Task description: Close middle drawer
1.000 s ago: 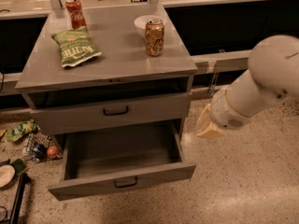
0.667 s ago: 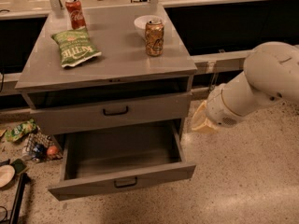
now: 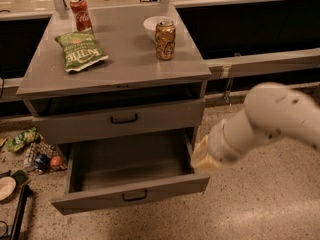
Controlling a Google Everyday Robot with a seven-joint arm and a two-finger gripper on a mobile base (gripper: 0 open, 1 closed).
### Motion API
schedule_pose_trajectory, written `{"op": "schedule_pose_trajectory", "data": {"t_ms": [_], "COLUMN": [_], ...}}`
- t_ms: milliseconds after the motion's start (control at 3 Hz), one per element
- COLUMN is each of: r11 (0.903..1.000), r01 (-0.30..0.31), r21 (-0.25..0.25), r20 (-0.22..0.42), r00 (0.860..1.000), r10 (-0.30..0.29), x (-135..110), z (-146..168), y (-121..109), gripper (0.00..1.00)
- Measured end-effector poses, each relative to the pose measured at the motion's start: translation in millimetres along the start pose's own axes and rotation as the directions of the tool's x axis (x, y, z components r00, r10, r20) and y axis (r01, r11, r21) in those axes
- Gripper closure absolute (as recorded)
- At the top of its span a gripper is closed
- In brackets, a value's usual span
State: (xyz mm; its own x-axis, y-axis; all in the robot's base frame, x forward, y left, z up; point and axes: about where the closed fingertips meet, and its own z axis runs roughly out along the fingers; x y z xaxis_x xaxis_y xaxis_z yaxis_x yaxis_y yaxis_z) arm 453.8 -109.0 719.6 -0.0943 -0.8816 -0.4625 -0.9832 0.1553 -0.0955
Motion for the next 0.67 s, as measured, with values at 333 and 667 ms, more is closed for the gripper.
{"op": "schedule_pose_trajectory", "data": {"t_ms": [333,667], "r11": [0.9974,0.995], "r01": [-0.018,0.035], "r21": [-0.069,-0.094], "r20": [0.074,0.148], "r00": [0.997,0.989], "r10": [0.023,-0.021], "x": [11.6,17.0], "z": [63.1,142.1], "y": [32.5,55.2], "gripper": [1.0,1.0]}}
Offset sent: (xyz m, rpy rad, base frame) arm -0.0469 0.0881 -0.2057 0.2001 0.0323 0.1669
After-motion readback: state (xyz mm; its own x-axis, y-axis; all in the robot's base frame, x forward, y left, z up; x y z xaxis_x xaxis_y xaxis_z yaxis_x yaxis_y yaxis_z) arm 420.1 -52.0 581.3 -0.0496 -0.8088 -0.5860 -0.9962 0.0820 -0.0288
